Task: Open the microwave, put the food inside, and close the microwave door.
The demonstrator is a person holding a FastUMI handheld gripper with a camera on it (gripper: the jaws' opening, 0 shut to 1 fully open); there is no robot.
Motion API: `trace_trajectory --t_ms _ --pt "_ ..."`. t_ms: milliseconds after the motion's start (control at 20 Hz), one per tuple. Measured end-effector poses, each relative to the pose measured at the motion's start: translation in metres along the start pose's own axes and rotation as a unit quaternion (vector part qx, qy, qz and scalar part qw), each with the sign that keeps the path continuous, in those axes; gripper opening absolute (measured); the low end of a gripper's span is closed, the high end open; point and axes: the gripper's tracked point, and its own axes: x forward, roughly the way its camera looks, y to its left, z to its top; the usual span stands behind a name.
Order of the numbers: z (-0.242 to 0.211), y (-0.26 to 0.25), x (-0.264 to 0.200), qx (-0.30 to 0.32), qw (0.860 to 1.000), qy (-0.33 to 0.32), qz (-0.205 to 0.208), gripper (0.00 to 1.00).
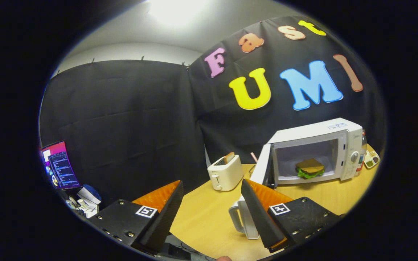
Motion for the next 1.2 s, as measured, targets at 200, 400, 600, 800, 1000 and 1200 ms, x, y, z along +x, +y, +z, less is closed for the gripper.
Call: trace_trajectory --t_ms 200,400,600,800,1000,1200 --pt "-0.032 0.028 0.018 -0.017 0.998 0.033 0.041 0.97" --pt "-0.062 0.022 0.032 -0.019 0.996 0.073 0.040 0.97" --pt "-0.089 -0.014 0.041 -0.028 0.993 0.118 -0.008 0.54" --pt "-0.099 -0.041 0.034 -0.023 0.990 0.132 -0.037 0.11" --pt "-0.100 -0.058 0.024 -0.036 0.987 0.140 -0.063 0.01" --pt "-0.092 -0.084 0.013 -0.021 0.987 0.135 -0.084 0.01"
